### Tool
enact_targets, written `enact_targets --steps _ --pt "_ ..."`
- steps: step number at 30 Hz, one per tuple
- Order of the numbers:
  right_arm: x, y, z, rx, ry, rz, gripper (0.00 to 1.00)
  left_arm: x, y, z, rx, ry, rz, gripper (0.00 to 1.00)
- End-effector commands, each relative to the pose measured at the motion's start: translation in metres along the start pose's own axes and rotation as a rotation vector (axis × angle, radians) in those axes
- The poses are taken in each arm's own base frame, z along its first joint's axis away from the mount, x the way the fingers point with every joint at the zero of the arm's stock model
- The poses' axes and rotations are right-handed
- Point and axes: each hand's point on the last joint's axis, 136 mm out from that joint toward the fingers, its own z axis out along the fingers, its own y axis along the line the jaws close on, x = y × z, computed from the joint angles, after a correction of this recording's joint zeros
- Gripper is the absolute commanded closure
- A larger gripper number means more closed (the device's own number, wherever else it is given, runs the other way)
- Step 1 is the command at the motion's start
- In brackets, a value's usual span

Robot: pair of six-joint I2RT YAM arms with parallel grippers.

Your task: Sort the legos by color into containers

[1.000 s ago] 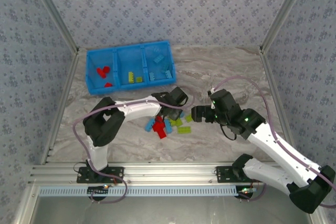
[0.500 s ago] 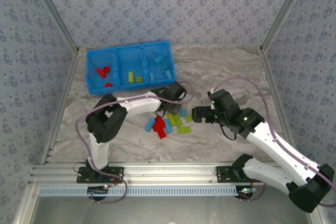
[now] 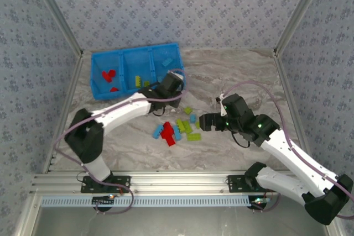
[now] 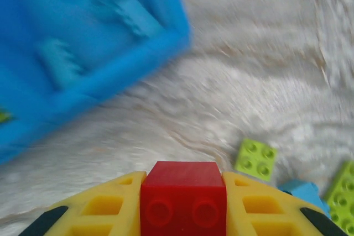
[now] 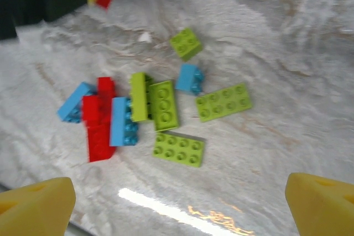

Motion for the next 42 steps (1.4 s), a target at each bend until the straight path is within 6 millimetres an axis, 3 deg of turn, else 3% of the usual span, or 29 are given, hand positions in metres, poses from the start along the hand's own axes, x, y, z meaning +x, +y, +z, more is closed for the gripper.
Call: enact_targets --steps 1,3,8,10,14,17,22,26,32,34,37,42 --pt "-0.010 0.037 -0.009 -0.167 -0.031 -0.068 0.00 -0.022 0.064 -0.030 -0.185 -0.077 -0.124 0.76" --pt "-0.012 0.042 -0.009 -0.177 -0.043 -0.077 0.00 -0.026 0.105 -0.039 -0.261 -0.090 -0.215 0.76" --pt "-0.014 0.039 -0.008 -0.151 -0.055 -0.075 0.00 -0.017 0.236 -0.060 -0.520 -0.104 -0.483 0.77" --pt "-0.012 0.038 -0.008 -0.150 -0.053 -0.078 0.00 -0.012 0.274 -0.061 -0.579 -0.106 -0.555 0.77" --pt "-0.014 0.035 -0.007 -0.130 -0.060 -0.068 0.00 -0.005 0.319 -0.040 -0.586 -0.054 -0.653 0.78" --pt "-0.015 0.031 -0.006 -0.105 -0.058 -0.059 0.00 -0.005 0.332 -0.023 -0.589 -0.021 -0.674 0.77" --pt "-0.011 0.024 -0.008 -0.068 -0.043 -0.046 0.00 -0.008 0.334 -0.003 -0.573 0.017 -0.683 0.65" --pt "-0.009 0.014 -0.011 -0.022 -0.047 -0.024 0.00 0.001 0.340 -0.011 -0.641 0.037 -0.731 0.51" --pt "-0.009 0.008 -0.010 0.006 -0.054 0.001 0.00 -0.007 0.323 -0.043 -0.558 -0.039 -0.779 0.50" --pt "-0.011 0.006 -0.007 0.015 -0.062 0.011 0.00 -0.016 0.304 -0.059 -0.474 -0.082 -0.783 0.50" --pt "-0.010 -0.005 0.003 0.064 -0.057 0.028 0.00 -0.037 0.254 -0.090 -0.300 -0.161 -0.715 0.51" --pt "-0.004 -0.031 0.026 0.188 -0.010 0.075 0.00 -0.060 0.138 -0.146 -0.015 -0.261 -0.354 0.51"
